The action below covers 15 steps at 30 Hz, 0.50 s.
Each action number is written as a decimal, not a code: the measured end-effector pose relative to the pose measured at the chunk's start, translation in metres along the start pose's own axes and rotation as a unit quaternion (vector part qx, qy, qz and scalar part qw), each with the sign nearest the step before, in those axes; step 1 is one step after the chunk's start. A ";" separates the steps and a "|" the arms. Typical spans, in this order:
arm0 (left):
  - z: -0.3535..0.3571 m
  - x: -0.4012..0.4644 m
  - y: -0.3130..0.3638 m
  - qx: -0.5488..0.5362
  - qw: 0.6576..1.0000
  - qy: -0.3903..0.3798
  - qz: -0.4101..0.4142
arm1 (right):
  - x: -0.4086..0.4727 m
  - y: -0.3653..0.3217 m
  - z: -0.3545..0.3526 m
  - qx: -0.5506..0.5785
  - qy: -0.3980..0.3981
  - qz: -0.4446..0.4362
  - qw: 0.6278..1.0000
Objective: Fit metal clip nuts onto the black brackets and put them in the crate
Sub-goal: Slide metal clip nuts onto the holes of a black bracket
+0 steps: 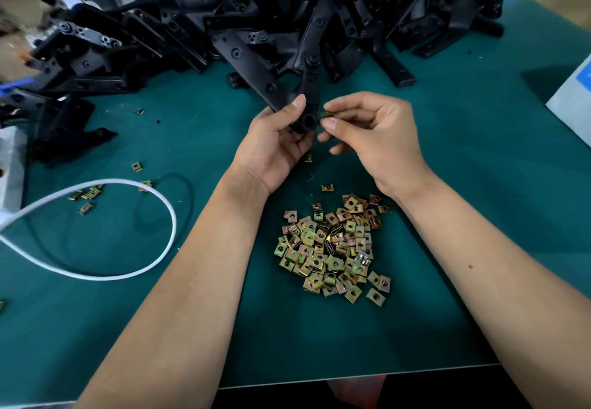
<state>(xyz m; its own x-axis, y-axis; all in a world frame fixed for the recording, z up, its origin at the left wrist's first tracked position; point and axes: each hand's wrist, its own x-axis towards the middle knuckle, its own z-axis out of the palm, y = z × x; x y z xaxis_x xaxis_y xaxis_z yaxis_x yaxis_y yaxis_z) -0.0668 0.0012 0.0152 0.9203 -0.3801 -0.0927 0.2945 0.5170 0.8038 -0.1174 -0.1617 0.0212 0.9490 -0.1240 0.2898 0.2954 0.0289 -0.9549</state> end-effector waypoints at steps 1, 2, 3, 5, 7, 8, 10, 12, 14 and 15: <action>0.000 0.000 0.000 0.009 1.000 -0.008 0.001 | 0.000 0.000 0.001 0.001 0.000 0.001 1.000; 0.000 0.000 0.000 0.016 1.000 -0.015 0.002 | -0.001 0.000 0.001 0.006 0.000 0.003 1.000; 0.000 -0.001 0.000 0.020 1.000 -0.017 0.002 | -0.002 0.000 0.002 0.016 0.000 0.005 1.000; 0.000 -0.001 0.000 0.024 1.000 -0.013 0.001 | -0.002 0.000 0.003 0.034 0.003 0.002 0.999; 0.001 -0.002 0.000 0.028 1.000 -0.014 0.001 | -0.002 0.000 0.004 0.037 0.011 -0.002 0.999; 0.002 -0.002 0.000 0.029 0.999 -0.013 0.002 | -0.002 0.000 0.004 0.038 0.019 0.001 0.999; 0.002 -0.003 0.000 0.031 0.999 -0.012 0.005 | -0.001 0.001 0.005 0.043 0.038 0.013 0.998; 0.003 -0.003 0.000 0.035 0.999 -0.016 0.007 | -0.001 0.001 0.005 0.045 0.047 0.023 0.998; 0.003 -0.004 0.000 0.041 0.999 -0.021 0.008 | -0.001 0.001 0.006 0.047 0.047 0.028 0.997; 0.004 -0.004 0.000 0.043 0.999 -0.023 0.007 | -0.001 0.001 0.006 0.048 0.046 0.030 0.997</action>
<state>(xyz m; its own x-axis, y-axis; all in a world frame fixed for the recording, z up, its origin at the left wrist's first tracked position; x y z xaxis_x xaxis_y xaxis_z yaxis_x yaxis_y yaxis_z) -0.0714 0.0002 0.0179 0.9109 -0.4088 -0.0563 0.2571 0.4556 0.8523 -0.1175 -0.1556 0.0203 0.9525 -0.2103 0.2202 0.2512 0.1337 -0.9587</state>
